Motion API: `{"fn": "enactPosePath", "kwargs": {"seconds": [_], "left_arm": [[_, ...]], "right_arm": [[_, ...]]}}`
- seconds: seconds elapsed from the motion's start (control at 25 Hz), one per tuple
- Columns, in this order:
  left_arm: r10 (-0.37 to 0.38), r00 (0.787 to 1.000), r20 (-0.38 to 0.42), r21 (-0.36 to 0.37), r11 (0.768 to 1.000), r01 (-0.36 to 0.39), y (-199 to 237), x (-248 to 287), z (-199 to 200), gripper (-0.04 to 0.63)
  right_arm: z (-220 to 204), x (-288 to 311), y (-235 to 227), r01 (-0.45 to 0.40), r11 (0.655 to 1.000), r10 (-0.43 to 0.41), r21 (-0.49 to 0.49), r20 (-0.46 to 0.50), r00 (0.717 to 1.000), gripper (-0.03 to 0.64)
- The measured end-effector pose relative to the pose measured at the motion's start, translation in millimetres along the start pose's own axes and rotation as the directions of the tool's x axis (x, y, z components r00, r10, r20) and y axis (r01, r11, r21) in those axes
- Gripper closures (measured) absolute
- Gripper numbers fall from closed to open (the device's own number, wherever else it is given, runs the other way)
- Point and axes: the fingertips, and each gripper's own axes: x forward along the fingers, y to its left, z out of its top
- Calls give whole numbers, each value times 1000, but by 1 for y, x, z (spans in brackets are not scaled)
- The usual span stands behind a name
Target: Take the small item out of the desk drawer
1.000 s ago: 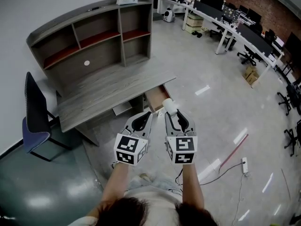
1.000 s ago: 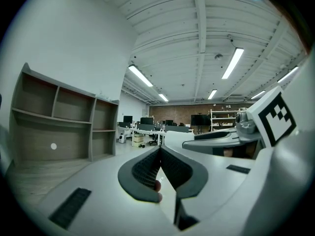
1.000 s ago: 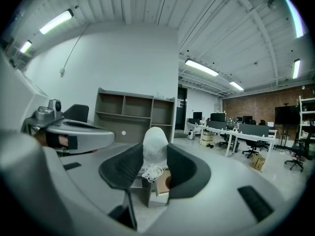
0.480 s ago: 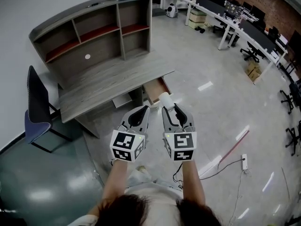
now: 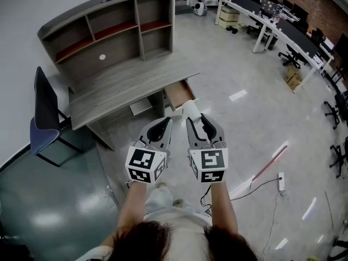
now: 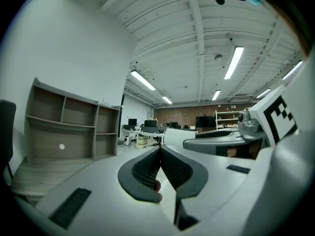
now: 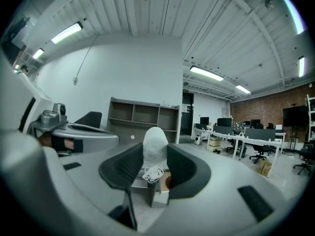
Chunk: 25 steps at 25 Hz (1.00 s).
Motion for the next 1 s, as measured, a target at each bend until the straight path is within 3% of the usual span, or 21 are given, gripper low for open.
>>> {"fn": "enactPosePath", "kwargs": {"seconds": [1.0], "left_arm": [[18,1000,24,43,999,-19,-76,-28,14,578]], "right_arm": [[10,-83,-12,-49,999,50,-22,71,996,456]]}}
